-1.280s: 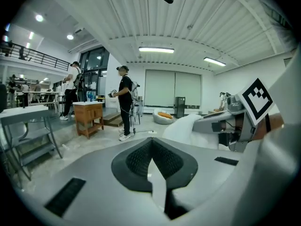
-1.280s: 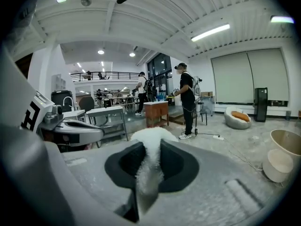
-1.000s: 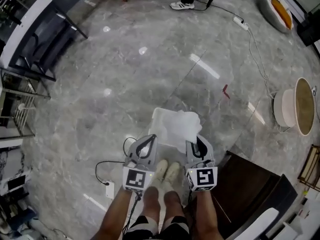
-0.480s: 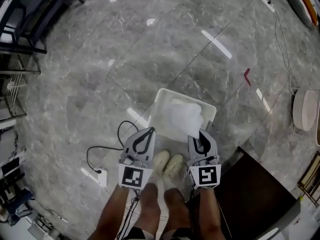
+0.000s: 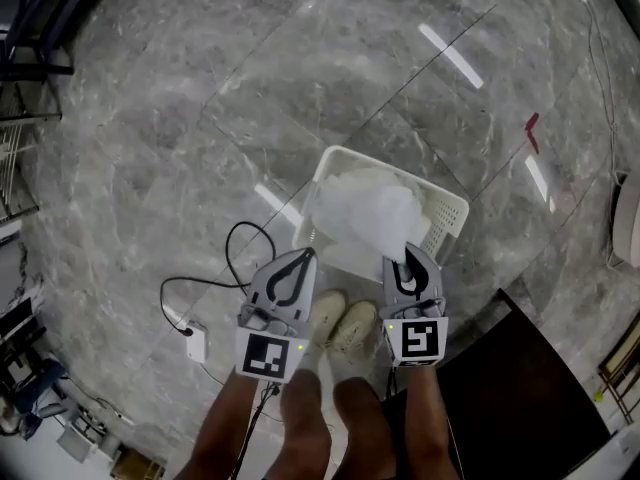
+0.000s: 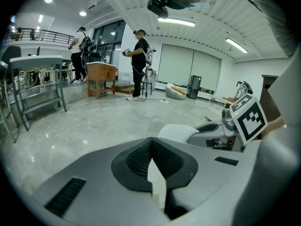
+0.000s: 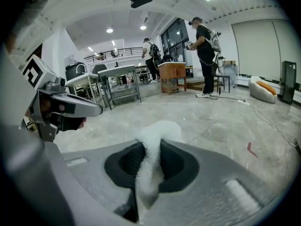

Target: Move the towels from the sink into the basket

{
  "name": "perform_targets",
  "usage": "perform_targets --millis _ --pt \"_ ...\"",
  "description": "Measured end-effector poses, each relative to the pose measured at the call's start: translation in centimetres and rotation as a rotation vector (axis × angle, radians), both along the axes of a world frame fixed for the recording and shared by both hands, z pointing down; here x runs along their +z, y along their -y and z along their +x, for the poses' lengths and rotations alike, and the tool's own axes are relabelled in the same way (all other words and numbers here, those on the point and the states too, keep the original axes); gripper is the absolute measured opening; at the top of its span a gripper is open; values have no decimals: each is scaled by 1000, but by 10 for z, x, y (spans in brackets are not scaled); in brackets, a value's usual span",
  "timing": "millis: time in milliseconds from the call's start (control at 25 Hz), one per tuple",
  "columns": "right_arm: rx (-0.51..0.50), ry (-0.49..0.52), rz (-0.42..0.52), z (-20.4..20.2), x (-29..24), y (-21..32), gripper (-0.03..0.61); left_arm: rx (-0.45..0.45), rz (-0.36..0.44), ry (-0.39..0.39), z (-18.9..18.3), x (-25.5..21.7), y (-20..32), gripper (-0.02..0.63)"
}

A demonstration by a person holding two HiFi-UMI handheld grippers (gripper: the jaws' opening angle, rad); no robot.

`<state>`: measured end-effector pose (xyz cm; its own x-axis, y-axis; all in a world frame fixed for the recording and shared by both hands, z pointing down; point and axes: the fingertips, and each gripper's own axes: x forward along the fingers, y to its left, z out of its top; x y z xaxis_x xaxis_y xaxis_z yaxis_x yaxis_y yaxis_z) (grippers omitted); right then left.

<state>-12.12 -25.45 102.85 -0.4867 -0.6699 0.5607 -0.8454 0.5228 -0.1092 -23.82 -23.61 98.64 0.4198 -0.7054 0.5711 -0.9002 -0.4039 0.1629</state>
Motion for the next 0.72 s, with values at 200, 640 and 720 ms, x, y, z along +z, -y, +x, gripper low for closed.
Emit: perform_targets --millis 200,640,720 --pt "25 -2 -22 8 61 -5 57 -17 -51 -2 -5 54 -13 9" --pt "32 17 -24 10 95 -10 72 -1 -65 -8 4 94 -20 9" --pt "34 21 -26 9 89 -10 95 1 -60 -12 5 88 -18 9"
